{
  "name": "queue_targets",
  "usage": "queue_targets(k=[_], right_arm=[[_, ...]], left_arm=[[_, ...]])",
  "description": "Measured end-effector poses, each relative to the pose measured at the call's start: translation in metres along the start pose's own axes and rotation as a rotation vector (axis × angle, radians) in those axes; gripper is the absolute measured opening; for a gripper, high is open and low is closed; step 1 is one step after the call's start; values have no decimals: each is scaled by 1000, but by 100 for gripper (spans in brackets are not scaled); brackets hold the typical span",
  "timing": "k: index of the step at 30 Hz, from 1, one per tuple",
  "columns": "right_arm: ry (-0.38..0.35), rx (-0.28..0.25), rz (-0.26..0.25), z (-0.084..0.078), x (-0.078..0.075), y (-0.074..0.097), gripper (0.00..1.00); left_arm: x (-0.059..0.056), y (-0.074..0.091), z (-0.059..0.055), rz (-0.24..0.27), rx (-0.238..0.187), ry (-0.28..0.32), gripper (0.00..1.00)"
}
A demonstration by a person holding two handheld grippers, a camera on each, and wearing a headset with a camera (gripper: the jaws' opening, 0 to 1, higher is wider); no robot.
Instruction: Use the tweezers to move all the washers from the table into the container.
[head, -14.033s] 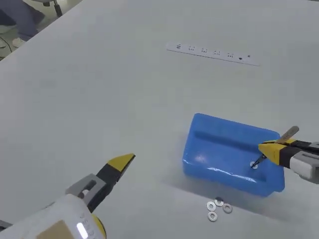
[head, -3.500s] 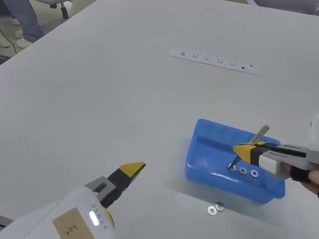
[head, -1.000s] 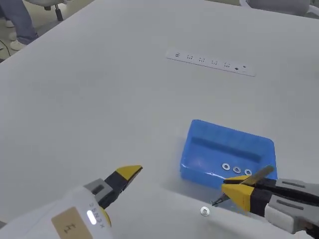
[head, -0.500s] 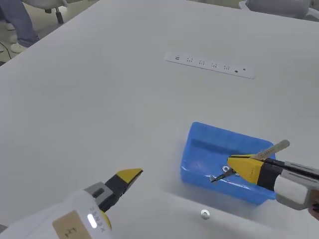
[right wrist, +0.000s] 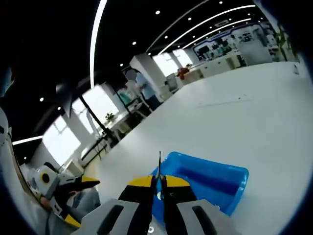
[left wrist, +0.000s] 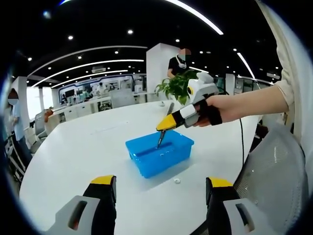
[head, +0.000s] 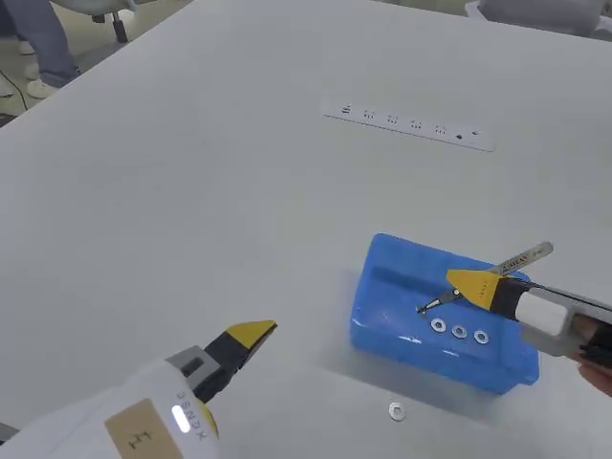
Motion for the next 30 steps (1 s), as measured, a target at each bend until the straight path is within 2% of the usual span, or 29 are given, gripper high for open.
queue_targets(k=[4, 9, 14, 18, 21, 25, 30], right_arm=[[38, 22, -25, -1, -2, -6, 3], [121, 37, -52, 0, -4, -15, 3], [278, 92, -107, -2, -8, -24, 3], [304, 111, -90, -3, -6, -31, 3], [352, 141, -84, -4, -6, -35, 3], [413, 175, -101, -5, -8, -40, 3], [436, 191, -105, -5, -10, -41, 3]], left_arm=[[0, 0, 1, 1, -10, 6, 76], [0, 0, 1, 0, -9, 7, 76], [0, 0, 1, -1, -11, 11, 76], [1, 0, 1, 0, -13, 15, 76], [1, 0, 1, 0, -16, 16, 76], [1, 0, 1, -1, -15, 20, 76], [2, 0, 1, 2, -16, 24, 76]])
Point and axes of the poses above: the centre of the closed fingertips' face, and the gripper's own axes: y roughly backward along the fingers, x roughly to its left, z roughly out of its top, the point moved 9 cm from there along y, roughly backward along the fingers, and after that the axes turned 13 degrees about -y, right-handed, at the moved point
